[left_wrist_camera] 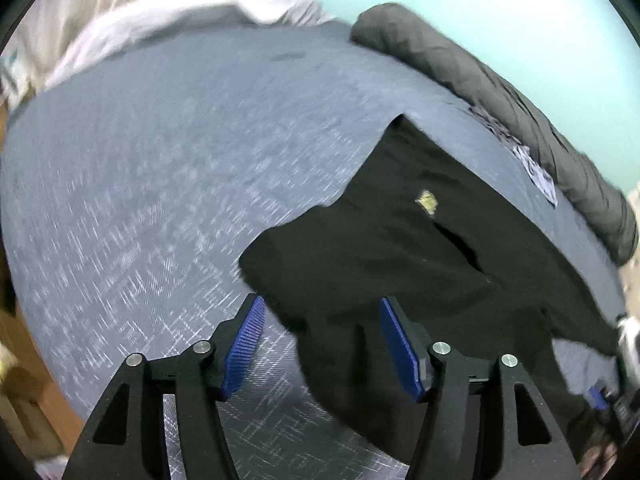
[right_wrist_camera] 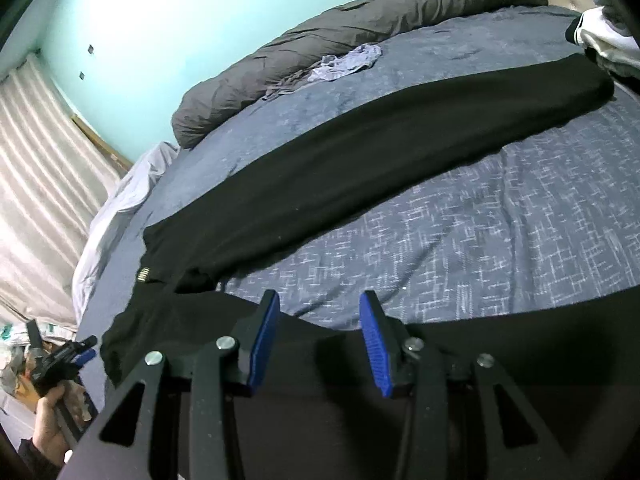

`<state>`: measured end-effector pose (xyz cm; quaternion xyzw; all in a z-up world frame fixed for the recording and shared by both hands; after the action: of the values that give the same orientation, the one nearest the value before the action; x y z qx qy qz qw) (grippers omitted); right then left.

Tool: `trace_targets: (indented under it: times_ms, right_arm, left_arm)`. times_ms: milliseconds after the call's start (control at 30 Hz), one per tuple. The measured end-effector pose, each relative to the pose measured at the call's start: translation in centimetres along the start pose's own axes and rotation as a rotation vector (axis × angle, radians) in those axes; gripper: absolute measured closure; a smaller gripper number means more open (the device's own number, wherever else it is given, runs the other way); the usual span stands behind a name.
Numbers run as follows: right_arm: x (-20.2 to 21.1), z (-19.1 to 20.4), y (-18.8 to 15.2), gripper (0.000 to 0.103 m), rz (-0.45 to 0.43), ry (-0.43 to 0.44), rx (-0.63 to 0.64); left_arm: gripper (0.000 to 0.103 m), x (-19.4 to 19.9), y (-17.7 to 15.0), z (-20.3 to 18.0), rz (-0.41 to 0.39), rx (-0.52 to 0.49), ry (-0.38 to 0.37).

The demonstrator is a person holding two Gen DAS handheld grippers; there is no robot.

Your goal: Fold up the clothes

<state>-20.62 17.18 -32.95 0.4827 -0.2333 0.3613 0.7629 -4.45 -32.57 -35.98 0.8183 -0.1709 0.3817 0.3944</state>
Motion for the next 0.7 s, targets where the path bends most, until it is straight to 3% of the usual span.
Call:
trace_targets:
  times_ms: [233, 300, 333, 400, 567, 700]
  right_arm:
    - [0.4, -0.4, 0.2, 0.061, -0.009, 0.024, -0.017]
    - [0.3, -0.8, 0.2, 0.061, -0.008, 0.018, -0.027]
    - [0.2, -1.0, 0.2, 0.061, -0.006, 0.017, -0.032]
    - [0.2, -1.1, 0.3, 0.061, -0.004, 0.016, -0.037]
    - [0.7, -1.9, 0.7, 0.061, -0.013, 0.000, -0.044]
    - [1.7, -3.1, 1.3, 0.061, -0.020, -0.033, -0.061]
  left_arm:
    - [0.038, -2.9, -0.4, 1.1, 0.047, 0.042, -0.015]
    - [0.059, -3.0, -0.2, 0.7, 0.040, 0.023, -0.023]
    - [0.065, -3.0, -0.1, 0.4, 0.038, 0.009, -0.021]
    - [0.089, -2.8, 0.1, -0.1, 0.034, -0.012, -0.039]
    - [0.094, -1.3, 1.5, 0.7, -0.010, -0.005, -0.070]
    - [0.094, -2.1, 1.0, 1.3, 0.018, 0.004, -0.054]
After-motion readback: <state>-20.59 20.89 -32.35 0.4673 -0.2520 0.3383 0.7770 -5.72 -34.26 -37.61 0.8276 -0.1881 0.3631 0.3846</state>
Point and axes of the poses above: each gripper's, at about its wrist camera, not at the fingertips, and x roughly against the way its jaws point, z to its left, y to its top, the point moved 9 cm from there along -x, roughly the way its jaws point, and after that the axes turned 7 degrees about -y, right-handed, at the moved point
